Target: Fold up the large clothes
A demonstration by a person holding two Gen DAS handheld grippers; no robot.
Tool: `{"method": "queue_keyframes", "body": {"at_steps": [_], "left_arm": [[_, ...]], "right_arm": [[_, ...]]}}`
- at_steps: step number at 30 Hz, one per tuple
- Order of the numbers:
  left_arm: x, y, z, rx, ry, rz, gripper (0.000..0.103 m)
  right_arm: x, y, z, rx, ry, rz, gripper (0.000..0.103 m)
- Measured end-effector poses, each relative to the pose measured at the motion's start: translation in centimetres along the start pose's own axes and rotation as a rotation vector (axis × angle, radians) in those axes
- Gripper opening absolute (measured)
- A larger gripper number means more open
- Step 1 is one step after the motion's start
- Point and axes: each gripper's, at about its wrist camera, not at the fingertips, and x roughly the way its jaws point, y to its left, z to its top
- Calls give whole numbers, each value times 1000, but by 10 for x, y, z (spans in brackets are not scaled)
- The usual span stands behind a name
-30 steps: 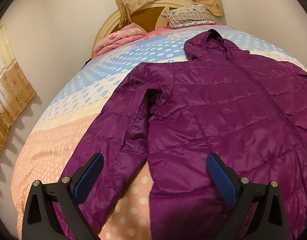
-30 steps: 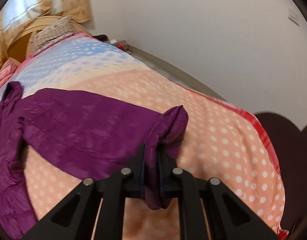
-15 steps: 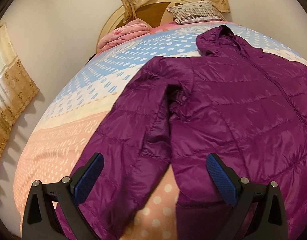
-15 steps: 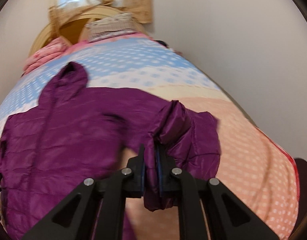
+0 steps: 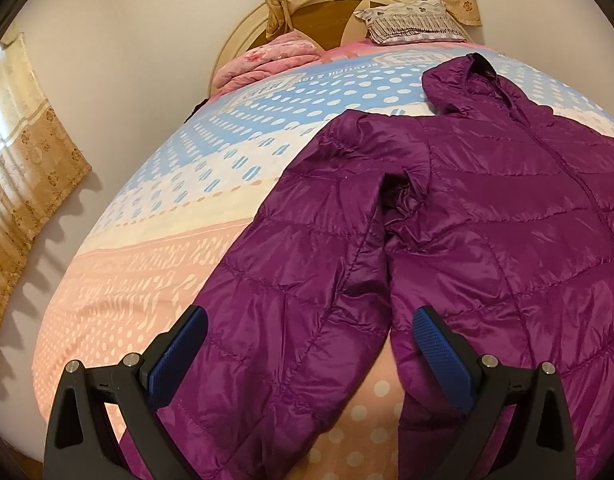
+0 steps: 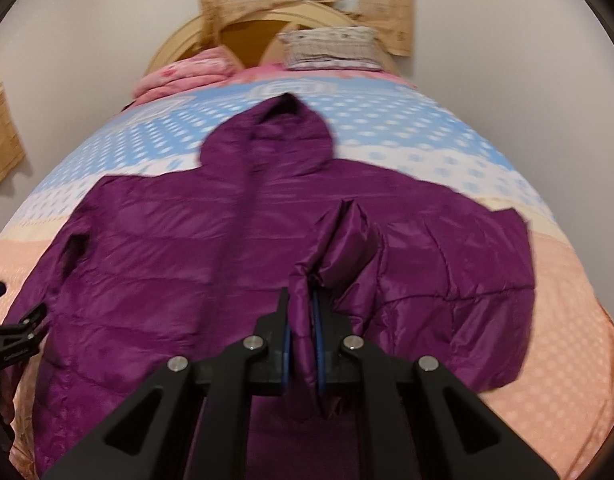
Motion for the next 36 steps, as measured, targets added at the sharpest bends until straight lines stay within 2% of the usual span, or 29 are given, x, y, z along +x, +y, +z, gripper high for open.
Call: {"method": "queue_keyframes", "body": {"at_steps": [3, 4, 5, 7, 10, 12, 14, 17, 19, 22, 27, 28, 30, 32, 33, 36], "left_arm": [[-3, -3, 2, 6, -2, 21, 102], [-5, -4, 3, 6, -3, 26, 102], [-8, -5, 5, 7, -6, 32, 102], [-15, -8, 7, 3, -17, 38, 102], [-33, -16, 17, -18, -52, 33, 102], [-45, -26, 26, -29, -76, 13, 102], [-57, -43, 36, -32, -93, -15, 102], [-68, -78, 51, -20, -94, -105, 102], [-70, -107, 59, -1, -84, -166, 102], [-67, -145, 69, 13, -60, -247, 102], [-54, -200, 72, 44, 3, -329, 102], [-52, -206, 71, 47, 10, -337, 99], [-48, -220, 70, 74, 9, -357, 75], [-41, -230, 68, 101, 46, -414, 16], [-38, -232, 67, 103, 63, -440, 9], [-44, -225, 67, 103, 14, -412, 6]], "right_arm": [[7, 16, -5, -31, 12, 58, 19], [7, 20, -8, -44, 8, 70, 26], [3, 22, -12, -56, 1, 74, 51], [-11, 18, -18, -63, -39, 67, 75], [-42, 0, -25, -65, -103, 52, 75], [-63, -23, -31, -43, -152, 11, 76], [-74, -51, -36, -15, -184, -110, 79], [-67, -92, -43, 28, -158, -289, 80], [-58, -115, -48, 71, -124, -333, 80], [-49, -139, -60, 102, -90, -352, 80], [-32, -145, -77, 89, -66, -361, 83], [-28, -145, -79, 87, -59, -364, 88], [-21, -147, -85, 87, -20, -364, 90], [-18, -148, -85, 90, -3, -372, 92], [-17, -149, -86, 91, 1, -377, 93], [-18, -150, -89, 100, -1, -374, 94]]}}
